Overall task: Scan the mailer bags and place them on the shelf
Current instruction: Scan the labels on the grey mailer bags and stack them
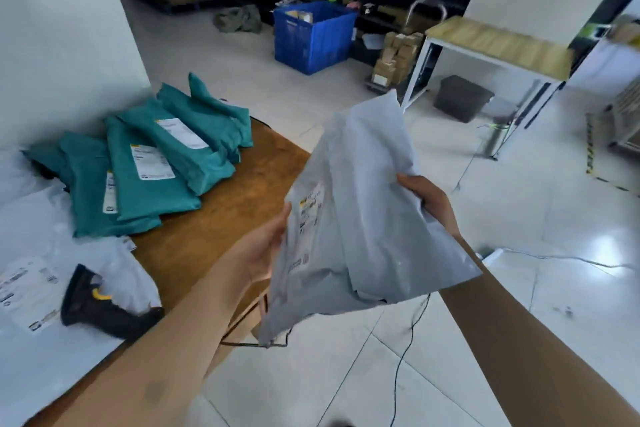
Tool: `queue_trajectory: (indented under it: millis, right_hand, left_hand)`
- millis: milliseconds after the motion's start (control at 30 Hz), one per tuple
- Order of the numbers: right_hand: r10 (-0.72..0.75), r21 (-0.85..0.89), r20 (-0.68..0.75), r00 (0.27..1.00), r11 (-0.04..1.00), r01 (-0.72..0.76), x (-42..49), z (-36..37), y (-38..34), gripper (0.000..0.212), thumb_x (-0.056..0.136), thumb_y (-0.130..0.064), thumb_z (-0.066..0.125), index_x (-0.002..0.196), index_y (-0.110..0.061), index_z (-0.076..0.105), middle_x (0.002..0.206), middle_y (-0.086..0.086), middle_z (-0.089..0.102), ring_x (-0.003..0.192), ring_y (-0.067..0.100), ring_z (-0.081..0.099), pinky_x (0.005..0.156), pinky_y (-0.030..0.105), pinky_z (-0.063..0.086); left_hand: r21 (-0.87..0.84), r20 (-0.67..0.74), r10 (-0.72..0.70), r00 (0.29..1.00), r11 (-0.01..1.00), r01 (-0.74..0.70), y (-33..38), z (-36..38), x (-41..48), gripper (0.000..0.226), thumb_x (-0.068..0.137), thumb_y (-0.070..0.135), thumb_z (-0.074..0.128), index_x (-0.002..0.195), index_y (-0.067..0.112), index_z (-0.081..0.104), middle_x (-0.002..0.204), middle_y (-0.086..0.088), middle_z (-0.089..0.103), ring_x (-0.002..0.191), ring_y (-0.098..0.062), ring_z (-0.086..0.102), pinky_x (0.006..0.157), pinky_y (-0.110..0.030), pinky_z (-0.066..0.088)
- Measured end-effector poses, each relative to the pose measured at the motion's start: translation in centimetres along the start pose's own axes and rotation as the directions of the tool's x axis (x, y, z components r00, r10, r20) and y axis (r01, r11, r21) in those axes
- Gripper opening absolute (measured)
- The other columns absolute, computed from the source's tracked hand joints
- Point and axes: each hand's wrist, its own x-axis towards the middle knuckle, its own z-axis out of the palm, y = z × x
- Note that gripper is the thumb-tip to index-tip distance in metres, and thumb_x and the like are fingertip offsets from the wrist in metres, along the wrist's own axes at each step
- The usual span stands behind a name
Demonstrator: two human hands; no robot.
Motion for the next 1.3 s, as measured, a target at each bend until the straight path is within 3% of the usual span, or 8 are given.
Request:
queue_trajectory:
  millis: [100, 167, 300, 433, 567, 800, 933, 1300]
  right_hand:
    - [-0.067, -0.004, -0.056, 0.996, 0.998, 0.067, -1.4, -6.5, -4.3, 0.03, 0.068, -0.024, 0.068, 0.095, -0.013, 0.074, 0.089, 0.006, 0.071, 0.082, 0.027, 0.067, 0.077, 0.034, 0.053]
    - [-0.097, -0.002, -0.109, 0.989, 0.995, 0.098, -2.0, -10.5, -6.9, 0.04, 0.063, -0.025, 0.073, 0.101, -0.013, 0.071, 0.094, 0.006, 0.071, 0.085, 0.027, 0.066, 0.084, 0.038, 0.05]
    - [-0.162, -0.076, -0.295, 0.942, 0.986, 0.146, -3.3, -17.6, -11.3, 0.016, 0.086, -0.02, 0.056, 0.091, -0.01, 0.068, 0.074, 0.005, 0.071, 0.066, 0.021, 0.067, 0.076, 0.035, 0.051]
    - [-0.147, -0.124, -0.424, 0.894, 0.987, 0.103, -3.8, -22.5, -12.9, 0.017, 0.085, -0.022, 0.06, 0.094, -0.01, 0.069, 0.073, 0.007, 0.072, 0.062, 0.025, 0.067, 0.068, 0.033, 0.054]
    - [-0.215, -0.157, -0.496, 0.841, 0.975, 0.156, -1.2, -26.0, -14.6, 0.027, 0.084, -0.018, 0.063, 0.108, -0.007, 0.068, 0.084, 0.011, 0.071, 0.067, 0.028, 0.068, 0.062, 0.031, 0.057]
    - [-0.389, -0.285, -0.475, 0.789, 0.917, 0.28, 8.1, -30.3, -21.7, 0.013, 0.082, 0.0, 0.065, 0.095, -0.002, 0.068, 0.093, 0.018, 0.07, 0.084, 0.035, 0.065, 0.085, 0.049, 0.055]
    - [-0.465, -0.32, -0.419, 0.78, 0.879, 0.353, 15.1, -31.4, -27.5, 0.012, 0.081, 0.004, 0.066, 0.091, -0.003, 0.069, 0.085, 0.012, 0.074, 0.077, 0.031, 0.068, 0.079, 0.044, 0.059]
    - [-0.507, -0.222, -0.384, 0.772, 0.862, 0.455, 34.1, -34.8, -40.0, 0.023, 0.076, 0.006, 0.068, 0.097, -0.002, 0.07, 0.085, 0.011, 0.074, 0.075, 0.03, 0.069, 0.071, 0.04, 0.06]
  left_hand:
    - [0.011, -0.013, 0.096, 0.995, 0.995, -0.096, -1.1, 7.5, 5.8, 0.057, 0.089, 0.044, 0.055, 0.135, 0.011, 0.051, 0.133, -0.014, 0.057, 0.123, -0.031, 0.054, 0.108, -0.047, 0.038]
    - [0.007, -0.088, 0.197, 0.977, 0.98, -0.197, -1.3, 11.6, 8.6, 0.046, 0.092, 0.027, 0.054, 0.132, 0.004, 0.053, 0.119, -0.013, 0.066, 0.104, -0.027, 0.066, 0.095, -0.041, 0.051]
    - [0.157, -0.165, 0.389, 0.906, 0.918, -0.366, 0.5, 16.8, 12.3, 0.027, 0.089, 0.01, 0.058, 0.116, 0.007, 0.061, 0.093, -0.009, 0.075, 0.078, -0.022, 0.073, 0.065, -0.032, 0.059]
    - [0.35, -0.118, 0.544, 0.831, 0.806, -0.478, 3.6, 21.3, 15.5, 0.017, 0.086, 0.003, 0.061, 0.096, 0.015, 0.067, 0.084, 0.001, 0.076, 0.072, -0.015, 0.072, 0.071, -0.03, 0.059]
    - [0.494, -0.044, 0.655, 0.755, 0.671, -0.553, 6.8, 25.4, 19.1, 0.018, 0.085, 0.001, 0.062, 0.1, 0.012, 0.065, 0.069, 0.013, 0.073, 0.064, -0.004, 0.069, 0.063, -0.019, 0.056]
    - [0.512, -0.003, 0.725, 0.688, 0.592, -0.622, 14.0, 28.7, 27.1, 0.016, 0.084, 0.001, 0.065, 0.09, 0.016, 0.067, 0.069, 0.012, 0.073, 0.065, -0.005, 0.07, 0.064, -0.023, 0.056]
    - [0.497, -0.018, 0.768, 0.64, 0.562, -0.661, 20.3, 30.1, 31.9, 0.014, 0.084, 0.003, 0.066, 0.095, 0.012, 0.066, 0.07, 0.011, 0.072, 0.062, -0.004, 0.07, 0.055, -0.018, 0.054]
    - [0.501, -0.082, 0.826, 0.558, 0.518, -0.693, 34.3, 32.1, 46.6, 0.017, 0.084, 0.004, 0.066, 0.083, 0.021, 0.066, 0.081, 0.005, 0.072, 0.076, -0.012, 0.069, 0.07, -0.028, 0.054]
